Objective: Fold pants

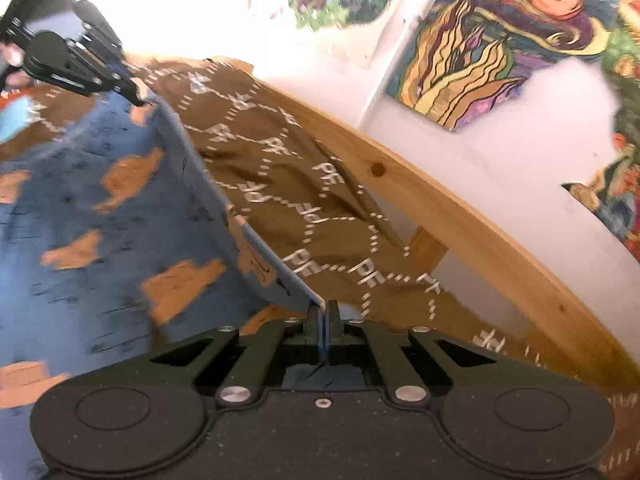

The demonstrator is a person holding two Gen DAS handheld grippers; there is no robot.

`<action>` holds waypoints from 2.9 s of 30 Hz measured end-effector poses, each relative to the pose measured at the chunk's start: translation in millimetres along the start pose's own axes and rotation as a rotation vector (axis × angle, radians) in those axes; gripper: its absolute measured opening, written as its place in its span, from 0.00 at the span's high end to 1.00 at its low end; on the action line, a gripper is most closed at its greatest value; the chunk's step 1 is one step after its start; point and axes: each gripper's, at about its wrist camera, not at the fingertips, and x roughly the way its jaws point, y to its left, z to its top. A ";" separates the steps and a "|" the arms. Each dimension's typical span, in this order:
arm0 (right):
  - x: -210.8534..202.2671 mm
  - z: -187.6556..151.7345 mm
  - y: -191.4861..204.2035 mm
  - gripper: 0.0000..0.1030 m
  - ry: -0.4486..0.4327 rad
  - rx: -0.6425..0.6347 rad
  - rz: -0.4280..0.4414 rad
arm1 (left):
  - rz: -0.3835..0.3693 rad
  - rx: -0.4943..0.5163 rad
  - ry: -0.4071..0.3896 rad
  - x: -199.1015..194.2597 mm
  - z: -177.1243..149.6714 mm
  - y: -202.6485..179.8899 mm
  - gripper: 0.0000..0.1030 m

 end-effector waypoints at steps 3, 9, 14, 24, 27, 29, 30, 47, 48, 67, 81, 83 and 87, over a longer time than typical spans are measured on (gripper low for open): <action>-35.2 -14.4 23.0 1.00 -0.016 0.002 0.010 | -0.030 0.088 -0.016 -19.4 -8.3 -17.4 0.98; -90.6 -33.4 75.5 1.00 0.035 -0.062 0.052 | -0.123 0.287 0.015 -51.5 -43.9 -66.2 0.98; -100.1 -58.8 111.2 1.00 0.117 -0.034 0.085 | -0.159 0.354 0.088 -52.1 -82.8 -95.6 0.98; -94.2 -90.4 153.7 1.00 0.158 -0.007 0.095 | -0.149 0.356 0.142 -52.9 -115.5 -108.1 0.98; -100.7 -93.9 154.7 1.00 0.158 -0.027 0.096 | -0.162 0.379 0.151 -51.5 -116.7 -105.0 0.98; -102.7 -95.6 153.7 1.00 0.164 -0.026 0.103 | -0.169 0.398 0.160 -50.7 -117.6 -110.3 0.98; -103.8 -97.2 154.7 1.00 0.168 -0.024 0.104 | -0.172 0.406 0.166 -50.5 -118.5 -111.3 0.98; -98.7 -119.9 169.4 0.75 0.220 0.036 0.131 | -0.239 0.347 0.229 -45.2 -122.3 -125.9 0.61; -101.6 -120.7 167.2 0.59 0.223 0.058 0.123 | -0.249 0.319 0.222 -47.9 -120.3 -125.9 0.53; -206.4 -163.1 57.0 0.01 0.118 0.593 -0.423 | -0.608 -0.142 -0.084 -6.5 -2.0 -258.6 0.00; -140.9 -120.5 -2.7 0.18 0.117 0.538 -0.132 | -0.621 -0.301 0.062 50.9 21.9 -289.7 0.89; -119.5 -110.8 -5.9 0.28 0.130 0.510 -0.098 | -0.626 -0.314 0.069 55.0 21.8 -290.7 0.94; -74.0 -93.0 -9.3 0.54 0.193 0.472 -0.075 | -0.634 -0.371 0.087 60.8 20.5 -287.9 0.98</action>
